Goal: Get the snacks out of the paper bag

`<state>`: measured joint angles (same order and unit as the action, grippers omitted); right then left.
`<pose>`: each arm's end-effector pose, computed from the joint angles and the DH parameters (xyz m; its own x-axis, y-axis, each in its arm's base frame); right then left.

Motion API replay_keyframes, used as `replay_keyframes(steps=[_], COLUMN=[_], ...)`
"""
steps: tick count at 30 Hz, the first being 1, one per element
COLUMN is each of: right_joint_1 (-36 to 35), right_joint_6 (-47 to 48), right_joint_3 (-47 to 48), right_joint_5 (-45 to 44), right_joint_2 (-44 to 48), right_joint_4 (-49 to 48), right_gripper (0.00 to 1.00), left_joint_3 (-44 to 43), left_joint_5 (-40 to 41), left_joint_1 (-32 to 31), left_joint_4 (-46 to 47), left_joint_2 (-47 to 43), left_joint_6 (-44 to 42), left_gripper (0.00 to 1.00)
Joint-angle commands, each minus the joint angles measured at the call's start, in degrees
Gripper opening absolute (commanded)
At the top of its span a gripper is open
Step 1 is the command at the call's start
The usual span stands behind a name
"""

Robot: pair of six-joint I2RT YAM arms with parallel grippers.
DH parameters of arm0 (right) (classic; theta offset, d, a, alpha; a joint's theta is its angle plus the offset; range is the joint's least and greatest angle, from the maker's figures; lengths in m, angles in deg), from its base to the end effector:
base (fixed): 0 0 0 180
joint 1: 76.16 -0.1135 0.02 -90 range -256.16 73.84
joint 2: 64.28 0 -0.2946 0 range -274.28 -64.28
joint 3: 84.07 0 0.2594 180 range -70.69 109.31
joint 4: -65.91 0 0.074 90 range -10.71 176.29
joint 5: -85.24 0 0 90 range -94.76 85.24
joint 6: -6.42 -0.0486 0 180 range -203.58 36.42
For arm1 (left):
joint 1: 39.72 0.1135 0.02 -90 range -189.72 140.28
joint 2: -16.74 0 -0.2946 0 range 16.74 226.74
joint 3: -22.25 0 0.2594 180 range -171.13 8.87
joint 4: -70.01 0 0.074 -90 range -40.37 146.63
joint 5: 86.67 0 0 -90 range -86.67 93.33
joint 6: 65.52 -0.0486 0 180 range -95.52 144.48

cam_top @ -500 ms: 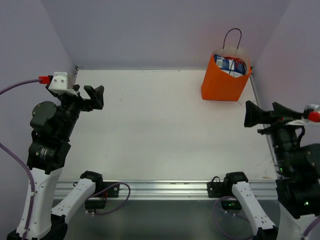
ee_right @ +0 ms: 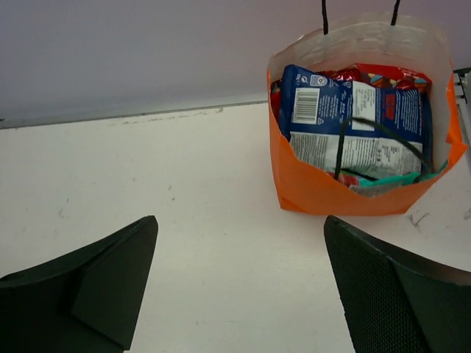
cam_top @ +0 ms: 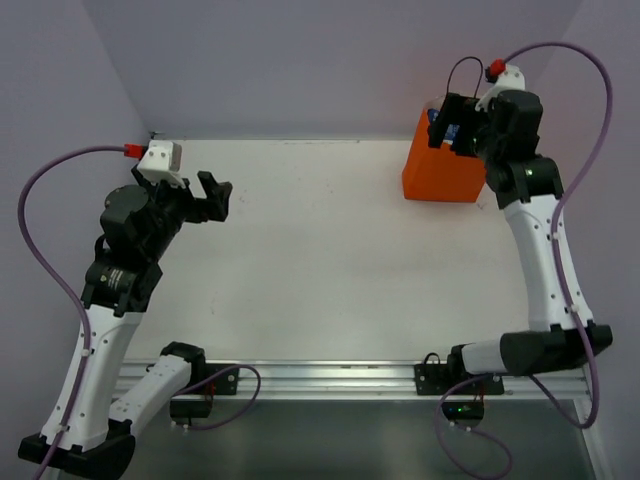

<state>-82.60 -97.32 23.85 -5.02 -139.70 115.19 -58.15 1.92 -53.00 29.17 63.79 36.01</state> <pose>0.2802 0.0314 0.5026 -0.3043 0.2047 -0.9303 -0.0366 0.9734 0.2261 0.1530 -0.0373 0.4558 -0.1750 -0.1640 -0.9708 0.2229 0.9538 -0.2013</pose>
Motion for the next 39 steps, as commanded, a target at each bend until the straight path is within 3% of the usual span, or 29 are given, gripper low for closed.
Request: replay_keyframes(steps=[1, 8, 14, 17, 18, 21, 22, 28, 32, 39], right_joint_1=[-0.16, 0.55, 1.16, 1.25, 1.25, 1.34, 1.25, 0.64, -1.29, -9.55], right_joint_6=[3.36, 6.88, 11.09, 12.85, 13.29, 15.58, 16.19, 19.7, 23.92, 33.33], right_joint_3=[9.31, 22.17, 24.29, 24.2, 23.59, 21.66, 21.21, 15.77, 14.1, 0.93], right_joint_5=[1.31, 0.6, 1.3, 2.88, 3.76, 5.6, 6.74, 12.2, 19.91, 23.63], right_joint_2=[-7.35, -29.41, -36.02, -37.61, -37.52, -36.38, -35.34, -30.32, -26.47, -13.64], right_joint_4=[-3.64, -1.36, -1.62, -1.8, -2.06, -2.85, -2.85, -3.65, 1.79, 6.81], right_gripper=[0.96, 0.86, 0.84, 0.74, 0.63, 0.47, 0.36, 0.01, 0.0, 0.0], left_joint_3=[1.1, 2.69, 2.95, 2.43, 1.82, 1.11, 0.93, 0.75, 0.32, -2.06], left_joint_5=[-2.8, -3.78, -3.6, -4.04, -4.3, -4.39, -4.39, -4.65, -4.65, -5.88], left_joint_1=[-0.17, -0.26, -0.26, -0.26, -0.26, -0.26, -0.26, -0.26, -0.26, -0.26], left_joint_4=[3.03, 3.21, 2.5, 1.98, 1.45, 0.66, 0.48, -0.66, -1.54, -1.89], left_joint_2=[0.06, 0.59, 1.03, 1.91, 2.52, 3.22, 3.31, 3.05, 3.14, 4.45], left_joint_6=[1.39, 1.13, 0.25, -0.02, -0.28, -0.63, -0.72, -0.72, -1.07, -1.25], left_gripper=[1.0, 1.0, 1.0, 1.0, 1.0, 1.0, 1.0, 1.0, 1.0, 1.0])
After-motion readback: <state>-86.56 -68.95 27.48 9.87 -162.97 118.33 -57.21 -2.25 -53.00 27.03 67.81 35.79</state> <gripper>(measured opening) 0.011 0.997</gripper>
